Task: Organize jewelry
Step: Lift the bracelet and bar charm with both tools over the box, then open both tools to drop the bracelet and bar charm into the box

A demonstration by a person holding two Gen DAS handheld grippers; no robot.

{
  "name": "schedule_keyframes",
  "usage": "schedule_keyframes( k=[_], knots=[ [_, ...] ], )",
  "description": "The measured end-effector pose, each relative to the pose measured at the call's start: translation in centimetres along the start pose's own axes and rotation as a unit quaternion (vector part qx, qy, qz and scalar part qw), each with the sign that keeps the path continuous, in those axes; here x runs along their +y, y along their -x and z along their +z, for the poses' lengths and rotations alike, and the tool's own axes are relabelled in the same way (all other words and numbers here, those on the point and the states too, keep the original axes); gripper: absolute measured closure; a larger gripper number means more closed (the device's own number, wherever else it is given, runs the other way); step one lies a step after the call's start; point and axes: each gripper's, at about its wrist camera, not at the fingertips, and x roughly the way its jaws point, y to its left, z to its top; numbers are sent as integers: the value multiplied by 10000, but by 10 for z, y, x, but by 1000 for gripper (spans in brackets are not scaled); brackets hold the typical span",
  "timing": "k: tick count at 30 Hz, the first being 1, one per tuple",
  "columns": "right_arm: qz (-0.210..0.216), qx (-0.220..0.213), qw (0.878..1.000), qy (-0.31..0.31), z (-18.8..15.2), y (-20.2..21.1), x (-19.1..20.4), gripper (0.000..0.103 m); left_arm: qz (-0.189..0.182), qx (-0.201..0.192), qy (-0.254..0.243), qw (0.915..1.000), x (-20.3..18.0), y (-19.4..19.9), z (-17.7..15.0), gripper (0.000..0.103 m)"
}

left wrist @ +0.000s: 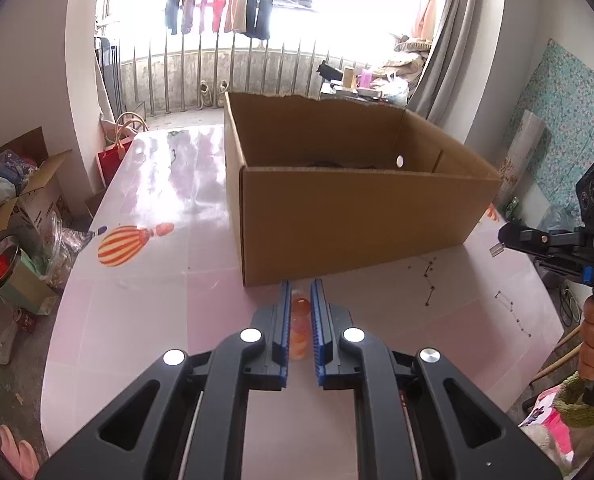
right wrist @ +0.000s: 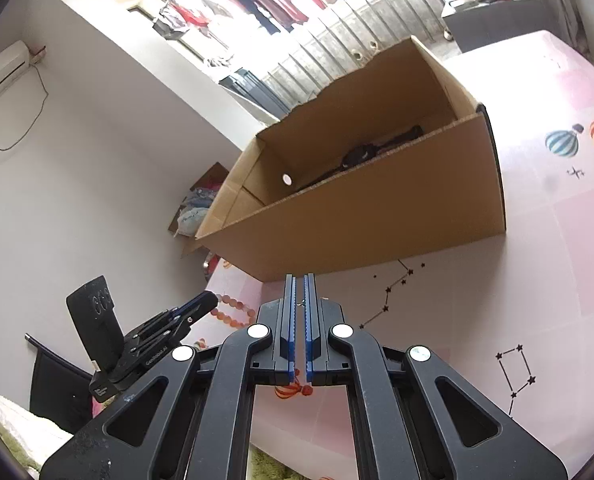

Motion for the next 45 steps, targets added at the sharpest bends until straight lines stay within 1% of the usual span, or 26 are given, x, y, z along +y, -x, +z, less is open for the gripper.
schedule_keyframes(
  k=[6, 11, 15, 18, 21, 24, 26, 31, 32, 34, 36, 37, 38, 41, 42, 44, 45],
  knots=[
    [67, -355, 9989, 306, 25, 21, 16, 101, -182, -448, -34, 9988, -3, 35, 40, 94],
    [91, -611, 9964, 586, 52, 36, 27, 101, -564, -778, -106, 9953, -11, 53, 81, 94],
    [-11, -741, 9941, 795, 74, 41, 28, 101, -782, -840, -293, 9930, -23, 46, 112, 94],
    [-107, -715, 9933, 899, 90, 40, 25, 101, -894, -681, -432, 9927, -33, 24, 131, 94],
    [-318, -421, 9940, 957, 105, 24, 16, 101, -964, -437, -450, 9934, -38, -7, 144, 94],
    [-466, 143, 9939, 988, 119, -3, 5, 101, -1007, -173, -401, 9940, -41, -34, 148, 94],
    [-521, 515, 9918, 1046, 125, -22, -1, 101, -1000, -28, -371, 9943, -42, -50, 150, 94],
    [-755, 1501, 9784, 1202, 138, -82, -9, 100, -1004, 277, -266, 9942, -39, -78, 150, 94],
    [-789, 1636, 9757, 1224, 139, -92, -9, 96, -1017, 346, -237, 9939, -39, -82, 150, 94],
    [-850, 1741, 9724, 1303, 142, -104, -9, 95, -1060, 450, -185, 9932, -39, -89, 150, 94],
    [-791, 1608, 9754, 1286, 148, -100, -10, 89, -1076, 521, -177, 9927, -38, -92, 151, 94],
    [-697, 1473, 9786, 1255, 151, -94, -10, 89, -1081, 539, -168, 9925, -38, -95, 151, 94],
    [-636, 1289, 9820, 1224, 153, -86, -11, 89, -1101, 583, -165, 9921, -36, -95, 151, 94],
    [-667, 639, 9889, 1167, 161, -54, -15, 86, -1082, 660, -205, 9917, -36, -99, 154, 94],
    [-709, 428, 9900, 1138, 161, -42, -15, 82, -1072, 678, -206, 9917, -35, -99, 155, 94],
    [-830, -4, 9904, 1103, 157, -17, -17, 81, -1068, 711, -186, 9916, -31, -100, 160, 94],
    [-876, -176, 9900, 1093, 154, -6, -19, 78, -1060, 718, -172, 9916, -29, -100, 162, 94]
  ],
)
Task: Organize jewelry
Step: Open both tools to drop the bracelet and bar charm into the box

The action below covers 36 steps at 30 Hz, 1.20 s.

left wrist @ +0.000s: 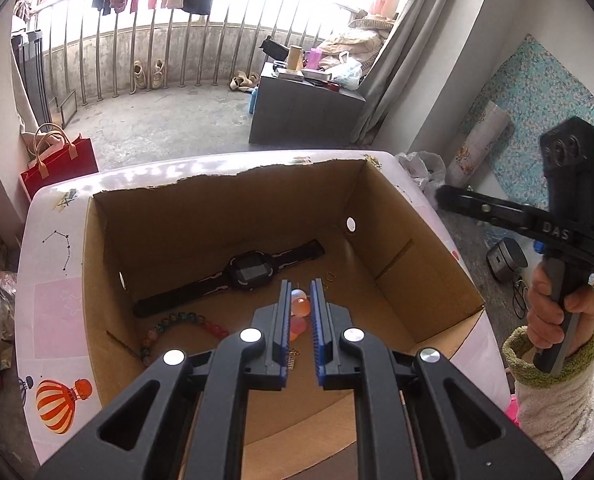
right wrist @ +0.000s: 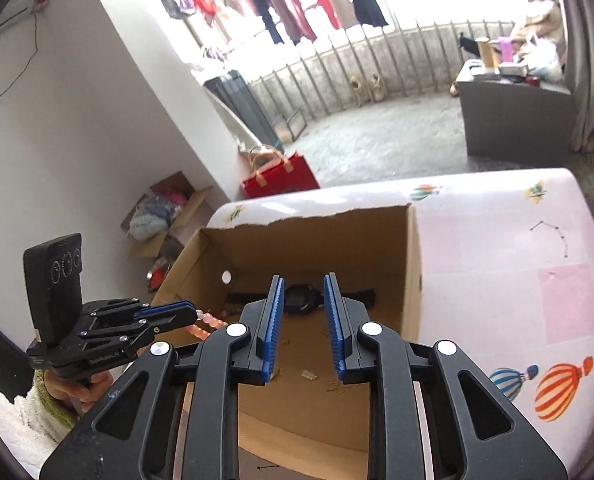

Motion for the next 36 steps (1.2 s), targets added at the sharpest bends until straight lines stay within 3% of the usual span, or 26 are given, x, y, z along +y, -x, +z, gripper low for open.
schedule_keyframes(
  k=[6, 12, 16, 21, 24, 27, 29, 30, 31, 34, 36],
  knots=[
    [-480, -580, 9970, -170, -21, 40, -9, 72, -2, 157, 175, 9997, 11, 4, 8, 94],
    [-464, -639, 9952, -576, -40, 45, -33, 72, 73, 694, 319, 9971, 18, -3, -1, 94],
    [-464, -615, 9944, -727, -42, 44, -43, 72, -96, 1002, 490, 9937, 16, -16, -7, 94],
    [-459, -649, 9927, -906, -44, 50, -56, 72, -638, 1021, 452, 9917, -15, -36, 1, 94],
    [-489, -688, 9919, -944, -47, 55, -57, 72, -1168, 1023, 376, 9872, -43, -54, 11, 94],
    [-526, -720, 9909, -1010, -50, 60, -57, 70, -1616, 775, 437, 9828, -58, -68, 22, 93],
    [-572, -718, 9903, -1047, -52, 61, -60, 69, -1553, 825, 633, 9824, -56, -84, 21, 87],
    [-604, -712, 9899, -1067, -53, 62, -61, 69, -1342, 993, 682, 9836, -53, -93, 18, 74],
    [-628, -713, 9895, -1092, -54, 63, -62, 69, -1223, 1154, 768, 9828, -49, -100, 14, 69],
    [-678, -700, 9885, -1159, -57, 65, -66, 68, -1412, 1257, 971, 9771, -41, -101, 5, 69],
    [-683, -682, 9878, -1225, -58, 64, -68, 68, -1358, 1132, 946, 9797, -38, -90, 2, 69]
  ],
)
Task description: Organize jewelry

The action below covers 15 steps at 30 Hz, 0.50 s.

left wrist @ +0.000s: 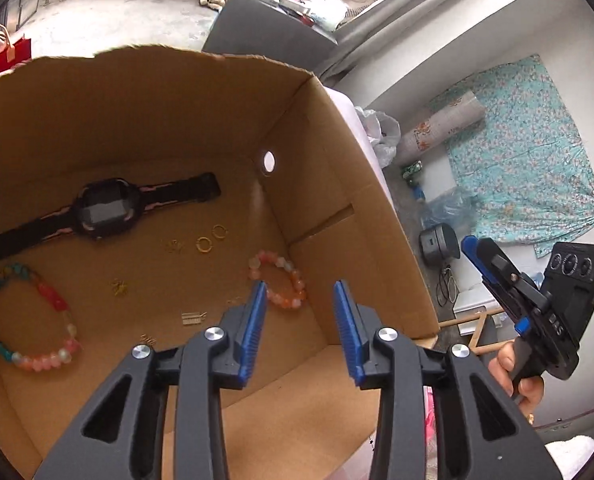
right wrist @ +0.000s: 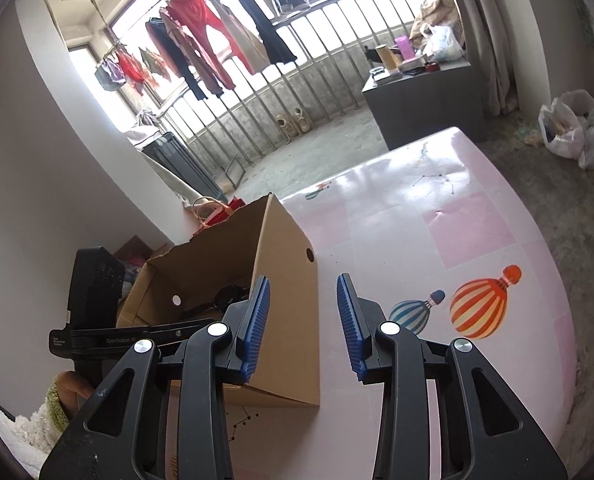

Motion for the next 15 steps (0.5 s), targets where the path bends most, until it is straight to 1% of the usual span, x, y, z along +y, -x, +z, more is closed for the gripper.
schedule_keyframes(
  k=[3, 5, 7, 8, 10, 12, 14, 15],
  knots=[
    [40, 15, 10000, -38, -3, -1, 5, 68, 111, -369, -133, 9992, 0, 25, -6, 63],
    [62, 33, 10000, 5, -2, -3, 9, 67, 267, -663, -223, 9972, -2, 46, -16, 56],
    [74, 62, 9999, 54, -2, -5, 15, 63, 527, -988, -302, 9932, -1, 69, -26, 43],
    [81, 84, 9999, 78, -2, -6, 18, 60, 657, -1145, -346, 9907, 0, 82, -30, 41],
    [102, 144, 9998, 108, -3, -10, 23, 58, 1000, -1462, -350, 9836, 5, 109, -36, 27],
    [129, 272, 9995, 97, -5, -18, 26, 55, 1333, -1768, -275, 9748, 6, 129, -41, 22],
    [151, 427, 9990, 42, -8, -27, 27, 53, 1607, -2082, -147, 9647, 16, 151, -49, 16],
    [169, 512, 9985, -20, -10, -32, 26, 51, 1745, -2156, -62, 9607, 22, 158, -53, 10]
  ],
)
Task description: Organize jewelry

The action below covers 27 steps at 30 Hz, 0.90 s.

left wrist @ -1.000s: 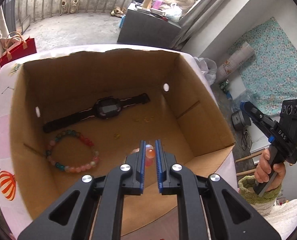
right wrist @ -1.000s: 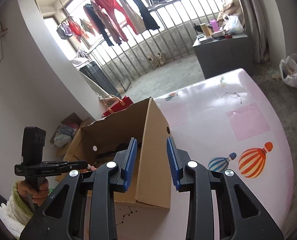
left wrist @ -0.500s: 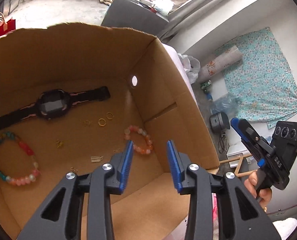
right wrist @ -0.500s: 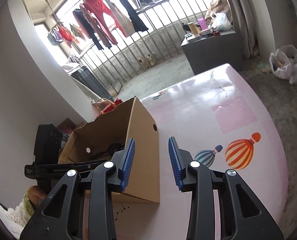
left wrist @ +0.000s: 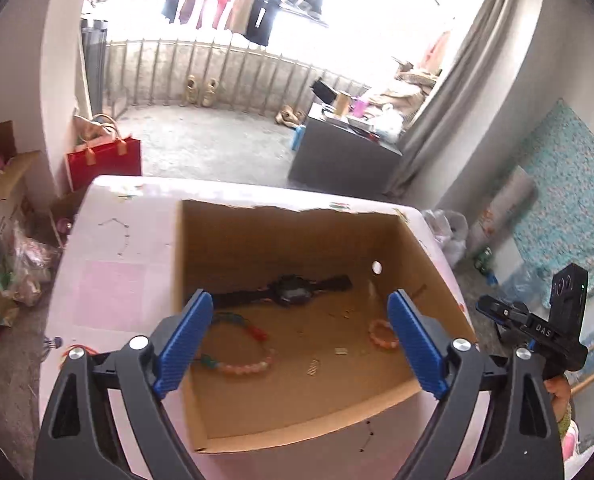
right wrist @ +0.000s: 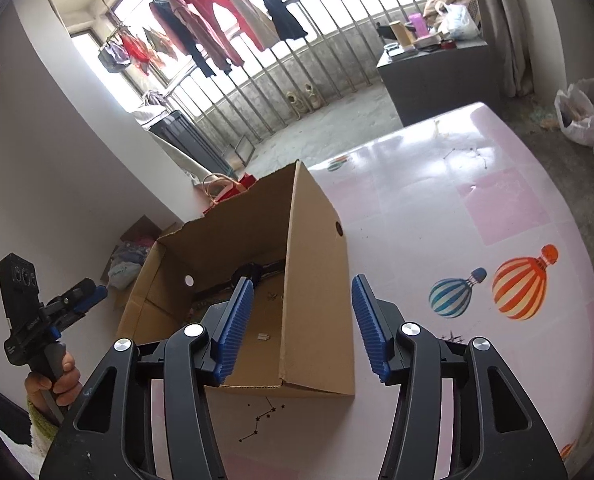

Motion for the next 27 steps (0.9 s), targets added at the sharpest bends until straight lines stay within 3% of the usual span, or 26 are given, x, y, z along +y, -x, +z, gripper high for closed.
schedule_keyframes(
  k=[2, 4, 8, 11, 18, 21, 27],
  knots=[
    [58, 208, 9996, -160, -3, -10, -4, 47, 475, 64, 184, 9987, 19, 1, -5, 9],
    [43, 389, 9988, -284, -6, -20, -7, 47, 558, 334, 450, 9969, 35, -9, -15, 9],
    [82, 879, 9957, -274, -11, -42, -9, 47, 229, 1089, 1118, 9875, 59, -42, -38, 9],
    [466, 1189, 9911, -363, -16, -53, -4, 43, -283, 1284, 1568, 9788, 60, -61, -54, 9],
    [-48, 1171, 9931, -108, -17, -45, 12, 43, -120, 1109, 1409, 9837, 48, -53, -59, 9],
    [-22, 1222, 9924, -110, -23, -42, 19, 43, -1, 1068, 1358, 9850, 49, -53, -61, 9],
    [-56, 1305, 9912, -193, -46, -23, 30, 43, -108, 1038, 1458, 9838, 59, -31, -78, 9]
  ],
)
